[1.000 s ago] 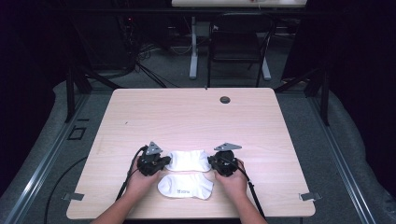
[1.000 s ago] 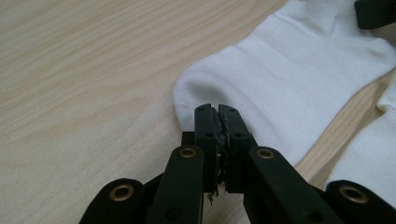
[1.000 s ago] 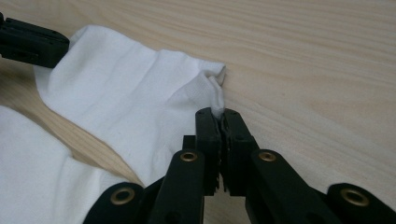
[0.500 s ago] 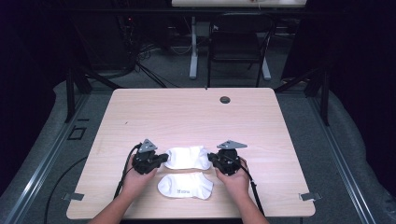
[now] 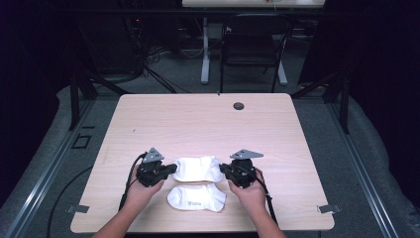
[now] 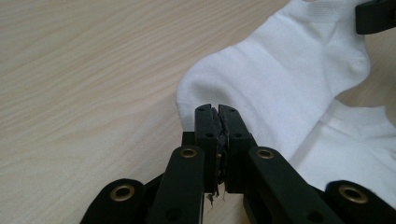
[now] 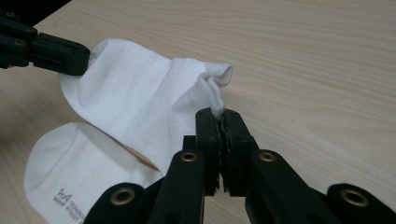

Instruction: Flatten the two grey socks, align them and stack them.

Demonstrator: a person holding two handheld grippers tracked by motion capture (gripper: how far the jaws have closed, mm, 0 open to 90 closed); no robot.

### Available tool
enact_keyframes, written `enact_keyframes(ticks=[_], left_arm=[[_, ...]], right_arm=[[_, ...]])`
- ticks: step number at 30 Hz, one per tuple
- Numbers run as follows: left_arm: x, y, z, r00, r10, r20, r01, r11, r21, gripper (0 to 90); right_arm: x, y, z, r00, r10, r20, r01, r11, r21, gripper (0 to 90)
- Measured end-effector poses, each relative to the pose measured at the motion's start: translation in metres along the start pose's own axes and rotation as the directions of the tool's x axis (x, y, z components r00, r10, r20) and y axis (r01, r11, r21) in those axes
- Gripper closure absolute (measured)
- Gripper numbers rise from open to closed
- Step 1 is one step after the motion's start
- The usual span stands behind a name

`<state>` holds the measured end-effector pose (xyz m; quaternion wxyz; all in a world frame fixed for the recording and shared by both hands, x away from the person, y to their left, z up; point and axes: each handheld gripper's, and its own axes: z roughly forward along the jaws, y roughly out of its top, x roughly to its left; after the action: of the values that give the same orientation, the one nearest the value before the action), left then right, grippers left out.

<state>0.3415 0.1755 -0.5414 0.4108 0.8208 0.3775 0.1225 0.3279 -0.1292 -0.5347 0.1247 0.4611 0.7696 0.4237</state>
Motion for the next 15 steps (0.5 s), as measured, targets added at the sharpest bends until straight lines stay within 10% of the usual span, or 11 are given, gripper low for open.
enact_keyframes(ticks=[15], left_arm=[[-0.027,-0.015,-0.027,0.9990,0.006,0.044,-0.007,0.9998,0.019,87.7]], right_arm=[[0.028,-0.012,-0.026,0.9980,-0.045,-0.044,0.046,0.9986,0.026,87.3]])
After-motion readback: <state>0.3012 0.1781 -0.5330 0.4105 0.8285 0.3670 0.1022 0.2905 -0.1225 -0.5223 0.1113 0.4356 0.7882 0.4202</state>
